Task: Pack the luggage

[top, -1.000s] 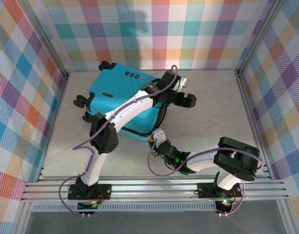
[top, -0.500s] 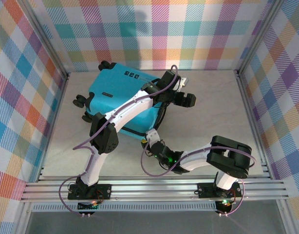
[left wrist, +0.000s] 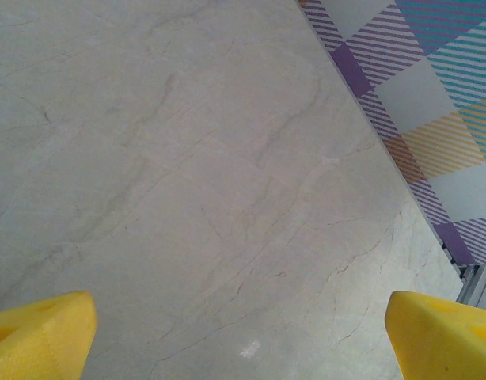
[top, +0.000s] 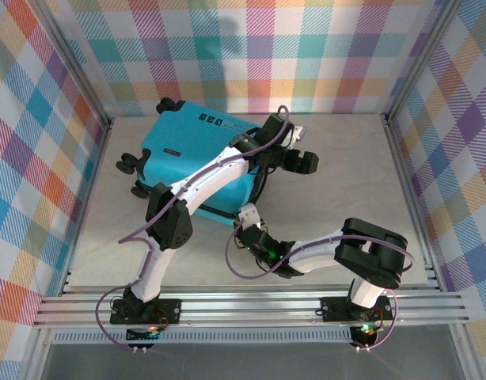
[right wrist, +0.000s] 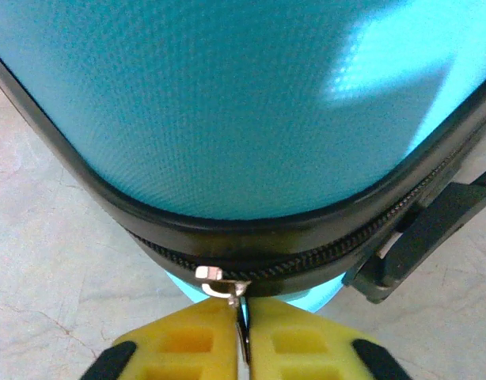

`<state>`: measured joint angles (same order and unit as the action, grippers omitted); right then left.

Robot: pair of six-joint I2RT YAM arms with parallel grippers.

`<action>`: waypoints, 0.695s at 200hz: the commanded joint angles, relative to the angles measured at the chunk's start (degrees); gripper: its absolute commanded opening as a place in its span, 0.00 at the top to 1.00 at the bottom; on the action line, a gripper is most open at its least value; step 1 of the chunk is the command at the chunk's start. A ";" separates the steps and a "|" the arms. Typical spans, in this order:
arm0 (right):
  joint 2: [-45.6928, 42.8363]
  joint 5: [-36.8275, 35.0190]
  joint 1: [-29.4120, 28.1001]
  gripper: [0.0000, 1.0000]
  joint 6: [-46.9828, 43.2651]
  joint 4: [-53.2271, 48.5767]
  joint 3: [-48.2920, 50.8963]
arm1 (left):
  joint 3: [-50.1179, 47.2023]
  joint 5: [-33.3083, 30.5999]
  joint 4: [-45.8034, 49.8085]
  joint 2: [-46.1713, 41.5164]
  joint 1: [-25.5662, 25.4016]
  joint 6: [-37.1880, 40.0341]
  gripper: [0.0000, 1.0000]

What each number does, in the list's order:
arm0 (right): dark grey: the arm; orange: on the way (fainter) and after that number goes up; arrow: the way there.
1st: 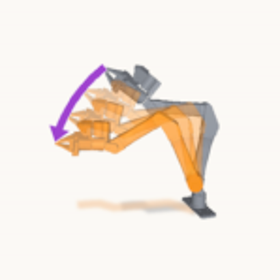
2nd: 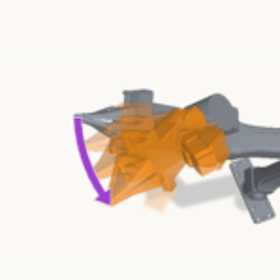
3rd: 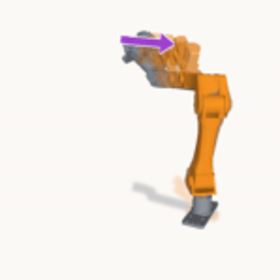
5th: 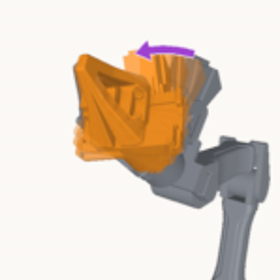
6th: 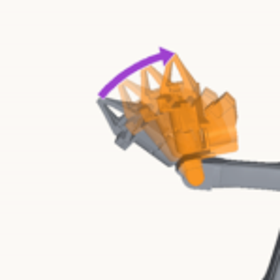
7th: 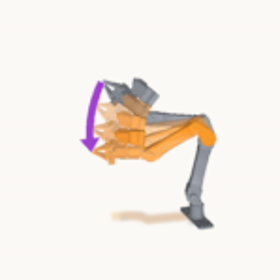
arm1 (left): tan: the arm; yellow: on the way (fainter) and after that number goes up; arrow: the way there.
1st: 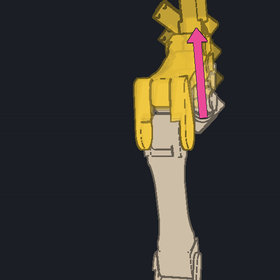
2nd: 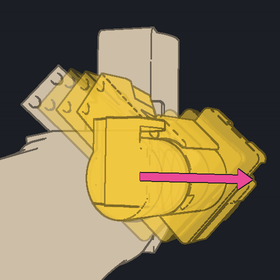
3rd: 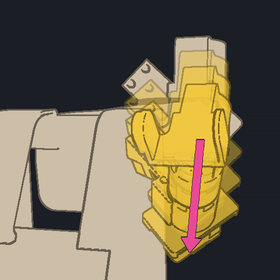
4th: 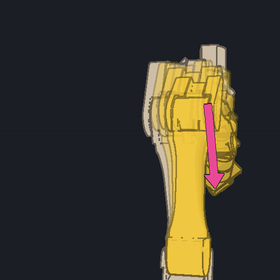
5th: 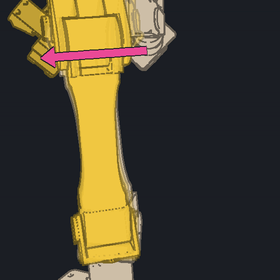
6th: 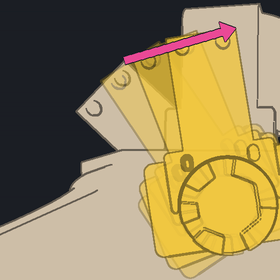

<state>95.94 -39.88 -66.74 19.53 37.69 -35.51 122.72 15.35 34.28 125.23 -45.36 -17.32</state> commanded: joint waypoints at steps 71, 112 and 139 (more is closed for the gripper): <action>-4.45 -2.66 1.74 1.00 0.48 -1.13 2.42 | -0.06 0.47 -3.10 -0.27 -2.28 -1.98 0.07; -7.02 -2.06 3.25 1.00 0.99 -1.13 5.17 | -6.10 1.73 -9.05 -2.16 -2.71 -2.96 0.07; -7.63 -1.08 4.01 1.00 0.01 -1.14 5.97 | -7.58 2.79 -10.34 -2.05 -2.71 -3.33 0.07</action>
<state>89.95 -39.57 -63.86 19.70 36.07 -30.50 116.03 16.67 27.22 124.88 -47.62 -19.77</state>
